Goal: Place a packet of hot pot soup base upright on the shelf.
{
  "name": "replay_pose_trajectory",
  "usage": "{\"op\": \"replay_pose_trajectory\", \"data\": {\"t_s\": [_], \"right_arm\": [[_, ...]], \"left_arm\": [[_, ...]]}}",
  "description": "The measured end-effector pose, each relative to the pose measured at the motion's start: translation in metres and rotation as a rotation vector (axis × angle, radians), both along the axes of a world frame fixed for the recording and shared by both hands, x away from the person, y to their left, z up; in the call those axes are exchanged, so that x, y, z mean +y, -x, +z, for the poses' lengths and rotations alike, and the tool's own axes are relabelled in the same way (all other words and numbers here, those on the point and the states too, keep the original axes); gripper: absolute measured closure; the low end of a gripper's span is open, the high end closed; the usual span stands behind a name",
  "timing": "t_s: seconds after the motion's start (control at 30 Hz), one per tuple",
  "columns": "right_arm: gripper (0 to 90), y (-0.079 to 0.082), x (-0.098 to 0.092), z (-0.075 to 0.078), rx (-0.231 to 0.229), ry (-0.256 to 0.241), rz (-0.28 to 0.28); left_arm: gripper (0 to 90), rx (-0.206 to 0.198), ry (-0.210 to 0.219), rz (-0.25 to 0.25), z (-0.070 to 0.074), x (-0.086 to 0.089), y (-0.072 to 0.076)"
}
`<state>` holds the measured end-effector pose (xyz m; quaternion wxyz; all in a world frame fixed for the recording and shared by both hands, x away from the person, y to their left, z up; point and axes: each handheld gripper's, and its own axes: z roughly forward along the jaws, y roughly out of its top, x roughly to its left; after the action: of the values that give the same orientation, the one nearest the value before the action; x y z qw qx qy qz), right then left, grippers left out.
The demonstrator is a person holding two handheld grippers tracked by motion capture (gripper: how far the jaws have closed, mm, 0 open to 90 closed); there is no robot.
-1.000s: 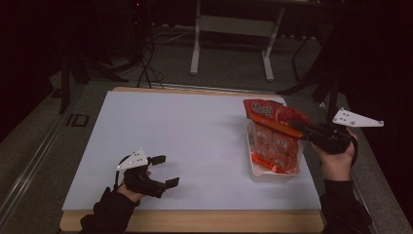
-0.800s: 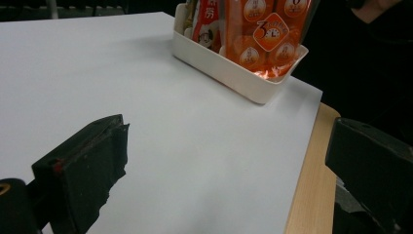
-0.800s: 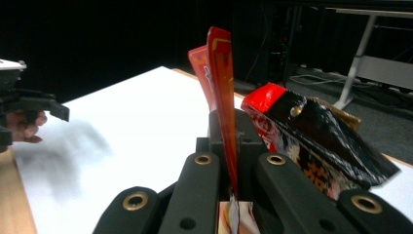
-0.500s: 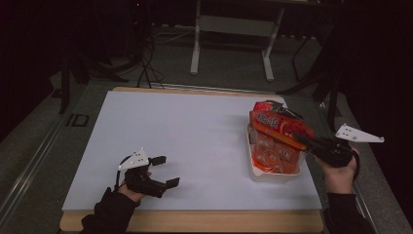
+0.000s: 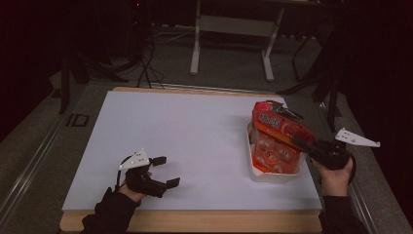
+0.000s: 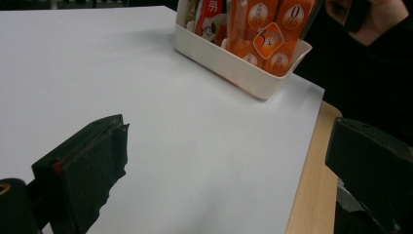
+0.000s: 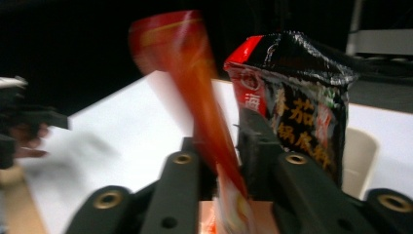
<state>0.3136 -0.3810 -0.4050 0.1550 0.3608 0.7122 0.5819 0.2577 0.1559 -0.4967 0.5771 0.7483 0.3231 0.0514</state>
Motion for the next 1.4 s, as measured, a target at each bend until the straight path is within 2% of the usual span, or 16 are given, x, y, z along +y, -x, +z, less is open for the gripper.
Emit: {"op": "replay_pose_trajectory", "data": {"t_s": [0.1,0.13,0.2,0.27,0.3,0.37,0.43,0.5,0.6,0.87,0.97,1.07,1.13,1.27,1.4], "right_arm": [[74.0,0.000,0.006,0.007,-0.020,0.047,-0.017],[70.8,0.000,0.007,0.009,-0.026,0.043,-0.018],[70.2,0.000,0.008,0.015,-0.046,0.059,-0.053],[66.6,0.000,0.008,0.019,-0.053,0.074,-0.076],[68.6,0.000,0.007,0.021,-0.054,0.069,-0.080],[66.0,0.000,0.006,0.024,-0.052,0.089,-0.094],[59.8,0.000,0.005,0.027,-0.049,0.052,-0.084],[57.7,0.003,0.006,0.033,-0.063,0.020,-0.077],[53.4,0.008,0.013,0.045,-0.078,-0.004,-0.051],[41.2,0.025,0.039,0.069,-0.154,-0.006,0.013],[35.0,0.030,0.051,0.074,-0.155,0.001,0.039],[26.5,0.033,0.063,0.072,-0.143,0.002,0.065],[19.6,0.034,0.074,0.064,-0.126,0.013,0.096],[14.6,0.034,0.088,0.050,-0.094,0.012,0.135],[14.3,0.033,0.099,0.036,-0.065,0.014,0.159]], "left_arm": [[1.9,-0.001,-0.001,0.002,0.000,0.001,0.000],[1.9,0.000,0.000,0.003,0.000,0.001,0.000],[1.9,0.004,0.003,0.002,-0.001,0.001,0.000],[1.9,0.005,0.006,0.002,-0.001,0.001,0.000],[1.9,0.005,0.005,0.001,-0.001,0.001,0.000],[1.9,0.007,0.006,0.001,-0.001,0.001,0.000],[1.9,0.011,0.008,0.002,-0.001,0.001,0.000],[1.9,0.010,0.007,0.003,-0.001,0.001,0.000],[1.9,0.009,0.008,0.002,-0.001,0.000,0.000],[1.9,0.005,0.005,0.004,-0.002,0.001,0.000],[1.9,0.002,0.000,0.003,-0.002,0.001,0.000],[1.9,-0.002,-0.003,0.002,-0.002,0.000,0.000],[1.9,-0.005,-0.003,0.002,-0.002,0.000,0.001],[1.9,-0.007,-0.003,0.001,-0.003,0.001,0.001],[1.9,-0.010,-0.002,0.002,-0.003,0.001,0.002]]}}
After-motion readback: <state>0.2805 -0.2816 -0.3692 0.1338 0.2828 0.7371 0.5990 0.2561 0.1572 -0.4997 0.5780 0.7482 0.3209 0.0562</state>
